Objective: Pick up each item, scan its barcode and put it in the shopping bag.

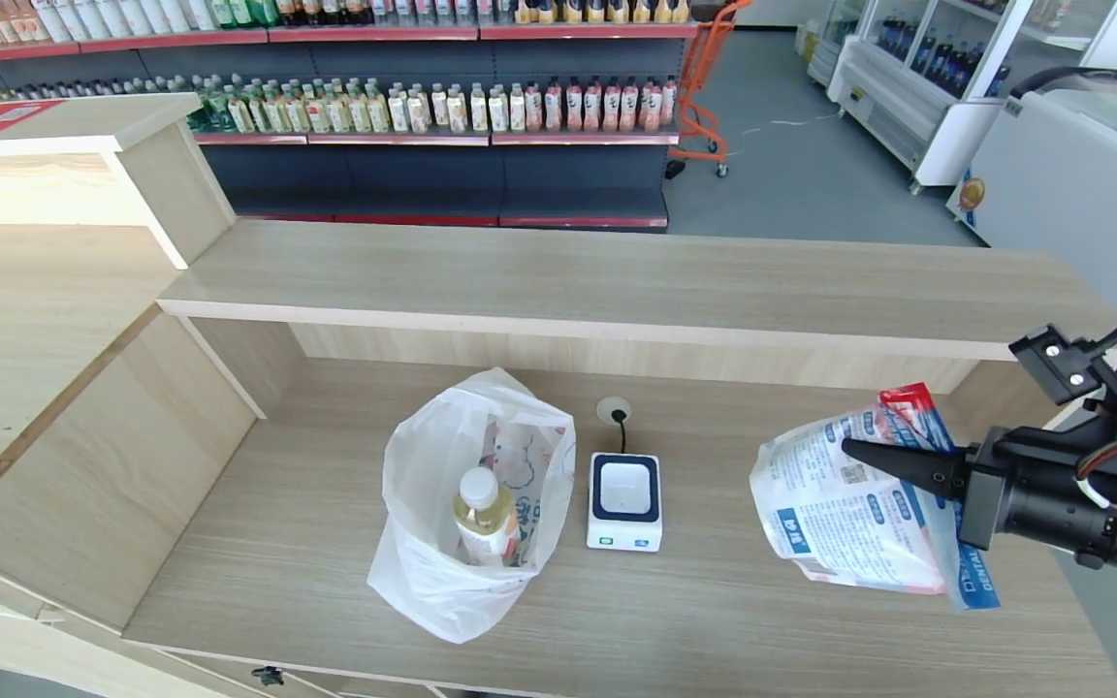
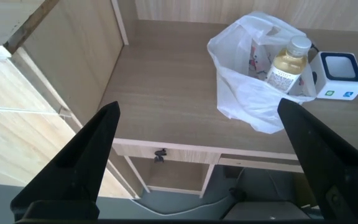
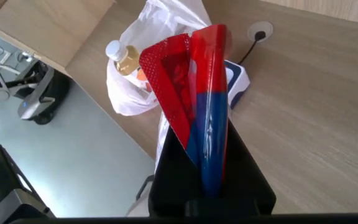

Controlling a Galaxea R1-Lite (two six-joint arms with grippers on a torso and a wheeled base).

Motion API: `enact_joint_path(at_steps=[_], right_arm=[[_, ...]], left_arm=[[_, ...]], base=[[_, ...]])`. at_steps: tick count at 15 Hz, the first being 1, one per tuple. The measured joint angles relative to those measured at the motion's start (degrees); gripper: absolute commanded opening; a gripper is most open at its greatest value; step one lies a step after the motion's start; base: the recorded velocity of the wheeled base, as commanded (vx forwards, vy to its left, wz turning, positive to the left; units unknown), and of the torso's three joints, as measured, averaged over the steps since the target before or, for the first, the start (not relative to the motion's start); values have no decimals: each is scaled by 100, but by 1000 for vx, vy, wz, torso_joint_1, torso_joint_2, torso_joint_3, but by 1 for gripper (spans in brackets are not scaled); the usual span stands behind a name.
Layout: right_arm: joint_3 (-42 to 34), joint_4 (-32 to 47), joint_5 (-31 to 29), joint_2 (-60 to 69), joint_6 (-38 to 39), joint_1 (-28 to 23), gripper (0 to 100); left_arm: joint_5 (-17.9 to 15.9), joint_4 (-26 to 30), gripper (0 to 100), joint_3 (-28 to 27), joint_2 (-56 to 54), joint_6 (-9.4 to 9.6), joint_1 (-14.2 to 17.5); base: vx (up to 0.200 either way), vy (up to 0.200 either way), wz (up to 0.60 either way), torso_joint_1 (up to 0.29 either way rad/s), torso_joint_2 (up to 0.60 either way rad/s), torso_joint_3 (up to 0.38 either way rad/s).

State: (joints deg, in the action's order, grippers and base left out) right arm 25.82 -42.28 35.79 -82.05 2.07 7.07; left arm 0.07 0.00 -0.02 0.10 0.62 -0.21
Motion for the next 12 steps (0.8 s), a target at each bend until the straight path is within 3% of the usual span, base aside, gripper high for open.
enact_joint_path(at_steps=[4,8,10,12], right_arm=[[80,-1,46,-408,-505,41,0],[33,-226,512,-1025,-2531,-10,0],[28,-852,714,-1430,-3105,-71,0],[30,-2248,973,-2033,-3476,-110,0]], left_arm=[[0,2,100,0,0,-16,0],[0,0,100,0,0,-18,2],[0,0,100,0,0,-18,5],[0,0,100,0,-2,-18,2]], base=[[0,0,0,0,0,0],[0,0,0,0,0,0],[0,0,0,0,0,0],[0,0,0,0,0,0]])
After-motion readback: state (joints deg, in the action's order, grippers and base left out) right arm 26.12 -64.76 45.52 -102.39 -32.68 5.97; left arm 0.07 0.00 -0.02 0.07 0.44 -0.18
